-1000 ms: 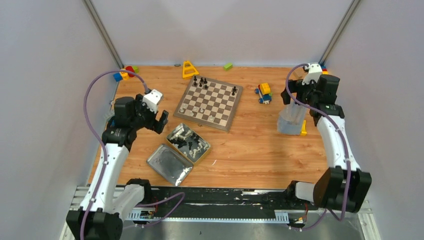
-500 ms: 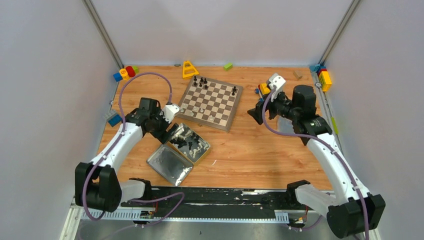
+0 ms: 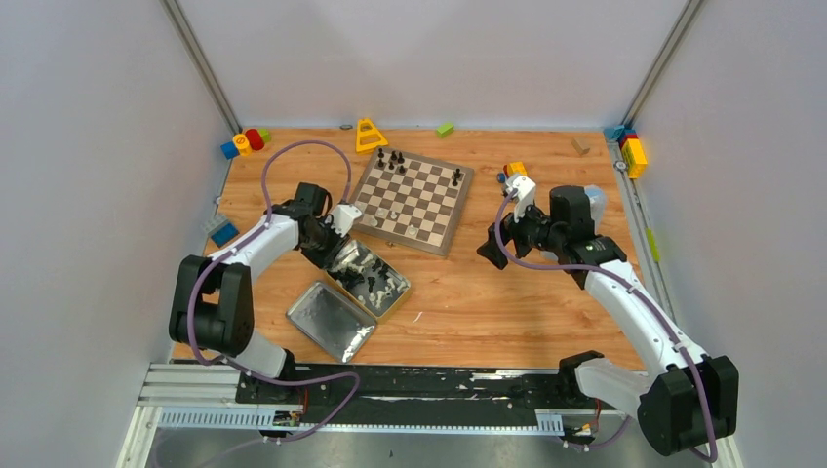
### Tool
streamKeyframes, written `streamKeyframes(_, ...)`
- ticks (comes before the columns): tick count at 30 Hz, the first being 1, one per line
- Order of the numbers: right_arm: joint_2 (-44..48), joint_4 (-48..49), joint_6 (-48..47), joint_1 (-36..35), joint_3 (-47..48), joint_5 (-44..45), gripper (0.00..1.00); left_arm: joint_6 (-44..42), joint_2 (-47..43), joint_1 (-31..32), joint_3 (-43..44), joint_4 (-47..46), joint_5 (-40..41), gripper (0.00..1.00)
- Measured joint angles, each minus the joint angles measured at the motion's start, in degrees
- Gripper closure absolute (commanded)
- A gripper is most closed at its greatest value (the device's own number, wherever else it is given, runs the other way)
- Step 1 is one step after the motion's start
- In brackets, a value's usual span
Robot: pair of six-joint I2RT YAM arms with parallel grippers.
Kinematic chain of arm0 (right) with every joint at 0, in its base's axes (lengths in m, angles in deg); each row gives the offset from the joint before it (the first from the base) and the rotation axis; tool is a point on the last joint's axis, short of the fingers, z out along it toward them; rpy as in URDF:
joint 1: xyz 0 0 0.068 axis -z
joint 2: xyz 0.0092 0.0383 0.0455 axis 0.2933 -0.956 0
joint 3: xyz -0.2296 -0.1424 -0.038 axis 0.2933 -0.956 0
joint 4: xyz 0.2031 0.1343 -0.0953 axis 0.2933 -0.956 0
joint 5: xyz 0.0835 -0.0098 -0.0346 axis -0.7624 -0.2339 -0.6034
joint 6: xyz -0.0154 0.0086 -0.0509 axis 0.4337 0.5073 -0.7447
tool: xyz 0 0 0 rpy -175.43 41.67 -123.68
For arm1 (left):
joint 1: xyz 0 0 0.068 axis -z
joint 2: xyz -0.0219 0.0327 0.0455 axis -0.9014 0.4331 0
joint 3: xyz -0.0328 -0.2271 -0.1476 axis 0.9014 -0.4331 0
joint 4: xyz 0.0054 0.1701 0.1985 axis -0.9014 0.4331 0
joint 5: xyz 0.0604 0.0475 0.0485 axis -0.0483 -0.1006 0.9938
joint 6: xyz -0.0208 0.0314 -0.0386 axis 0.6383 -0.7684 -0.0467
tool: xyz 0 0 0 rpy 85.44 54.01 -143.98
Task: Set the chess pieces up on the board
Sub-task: Move the storage box to the center of the board.
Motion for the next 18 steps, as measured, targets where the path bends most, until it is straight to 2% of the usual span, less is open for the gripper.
streamKeyframes(3, 0.1, 0.1, 0.0, 0.0, 0.0, -0.2, 0.03, 0.8, 1.1, 0.0, 0.8, -0.1, 1.4, 0.77)
streamKeyframes(8, 0.1, 0.1, 0.0, 0.0, 0.0, -0.2, 0.03, -0.8, 3.1, 0.2, 3.5, 0.5, 6.0, 0.83)
streamKeyframes(13, 0.1, 0.1, 0.0, 0.0, -0.1, -0.2, 0.03, -6.6, 6.6, -0.2, 9.0, 1.6, 11.9, 0.88)
streamKeyframes(18, 0.7, 0.1, -0.3, 0.0, -1.0, -0.2, 0.03, -12.9, 12.9, -1.8, 14.4, 3.1, 16.7, 0.89)
